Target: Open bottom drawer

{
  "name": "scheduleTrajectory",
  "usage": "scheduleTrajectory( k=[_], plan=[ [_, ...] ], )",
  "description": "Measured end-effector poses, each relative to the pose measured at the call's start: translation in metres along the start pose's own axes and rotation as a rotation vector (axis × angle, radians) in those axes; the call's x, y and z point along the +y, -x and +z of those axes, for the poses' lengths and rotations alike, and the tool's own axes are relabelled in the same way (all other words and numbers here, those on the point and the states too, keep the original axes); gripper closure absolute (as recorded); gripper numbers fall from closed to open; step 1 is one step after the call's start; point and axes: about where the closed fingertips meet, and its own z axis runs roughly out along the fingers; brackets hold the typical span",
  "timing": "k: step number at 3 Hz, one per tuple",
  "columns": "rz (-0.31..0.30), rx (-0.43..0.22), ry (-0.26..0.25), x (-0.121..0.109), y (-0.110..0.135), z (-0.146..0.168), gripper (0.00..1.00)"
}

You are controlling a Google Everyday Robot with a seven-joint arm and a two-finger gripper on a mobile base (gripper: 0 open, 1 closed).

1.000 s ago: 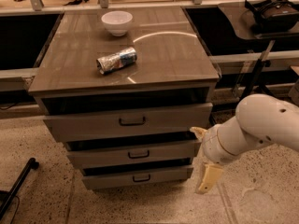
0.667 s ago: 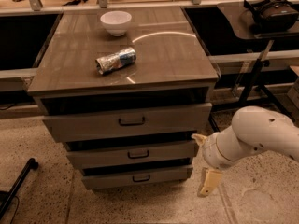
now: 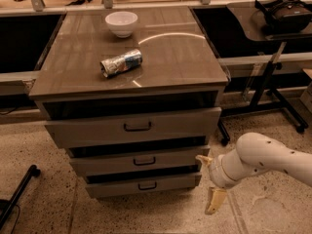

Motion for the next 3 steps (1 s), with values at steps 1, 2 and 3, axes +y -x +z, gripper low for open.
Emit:
scheduleTrajectory(
  k=[1, 2, 3],
  plan=[
    [0.0, 0.0, 0.0, 0.0, 0.0, 0.0, 0.0],
    [-0.01, 0.0, 0.024, 0.001, -0.01, 0.026, 0.0],
    [-0.062, -0.033, 0.05, 0.003, -0.03, 0.082, 0.0]
  ],
)
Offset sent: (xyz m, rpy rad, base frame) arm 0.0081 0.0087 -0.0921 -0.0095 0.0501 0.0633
